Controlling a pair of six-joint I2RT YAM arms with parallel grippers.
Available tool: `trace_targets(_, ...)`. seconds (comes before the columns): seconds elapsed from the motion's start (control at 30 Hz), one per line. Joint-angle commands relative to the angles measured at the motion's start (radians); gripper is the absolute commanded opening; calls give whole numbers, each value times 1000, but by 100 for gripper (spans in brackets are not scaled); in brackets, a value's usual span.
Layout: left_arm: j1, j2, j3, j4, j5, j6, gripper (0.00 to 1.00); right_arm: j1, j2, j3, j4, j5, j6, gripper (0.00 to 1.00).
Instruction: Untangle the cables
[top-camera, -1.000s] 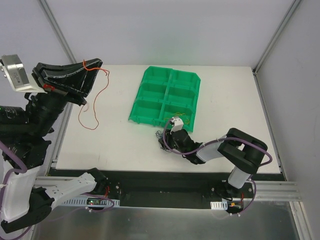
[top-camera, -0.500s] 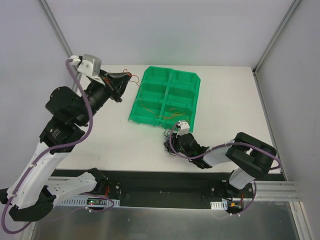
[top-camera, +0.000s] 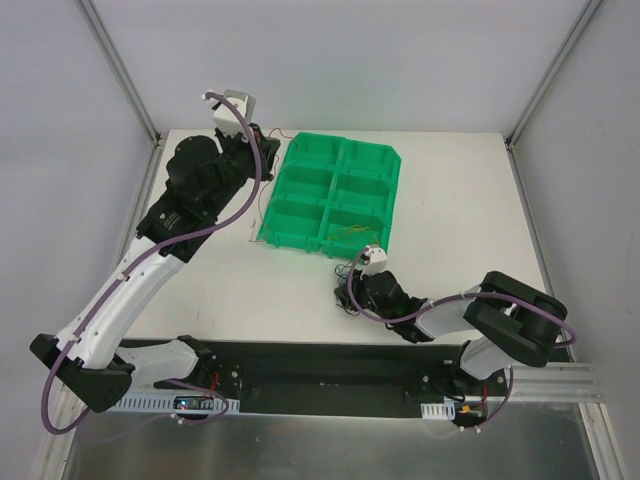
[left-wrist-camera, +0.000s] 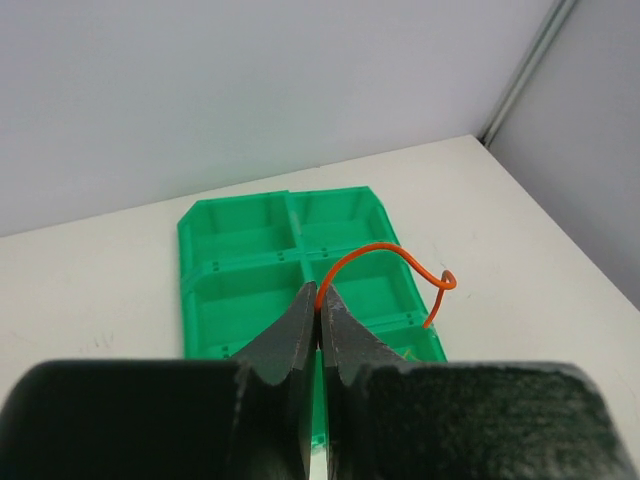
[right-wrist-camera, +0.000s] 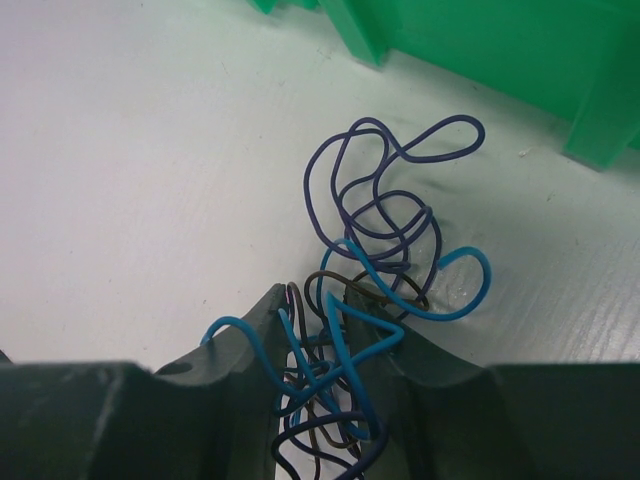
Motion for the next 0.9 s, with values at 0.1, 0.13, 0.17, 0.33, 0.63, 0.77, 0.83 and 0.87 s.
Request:
trace_targets(0.1,67,20,-18,90,28,-31,0,-1,-29,-23,-55,15,10,33)
trace_targets(0.13,74,22,-25,98,31,-32,0,-3,-30,-25,-55,17,10,33)
trace_targets(0.17,78,26,-35,107,34,-34,0,-1,-30,-25,-57,20,10,33)
trace_targets(0.33,106,61,-59,121,51,-48,0,-3,-34,-22,-63,20,10,33)
trace_targets(0.63,146,143,-149,169,98,-132,0,-3,-29,-11,-78,20,7,33)
trace_targets(0.77,155,210,-177,176,123,-163,0,-3,-15,-2,-78,17,4,33)
trace_targets(0.83,156,245,-182,178,154,-178,0,-3,-12,3,-78,9,3,33)
trace_targets(0.87,158,261,-183,178,161,-187,0,-3,-14,5,-80,8,3,33)
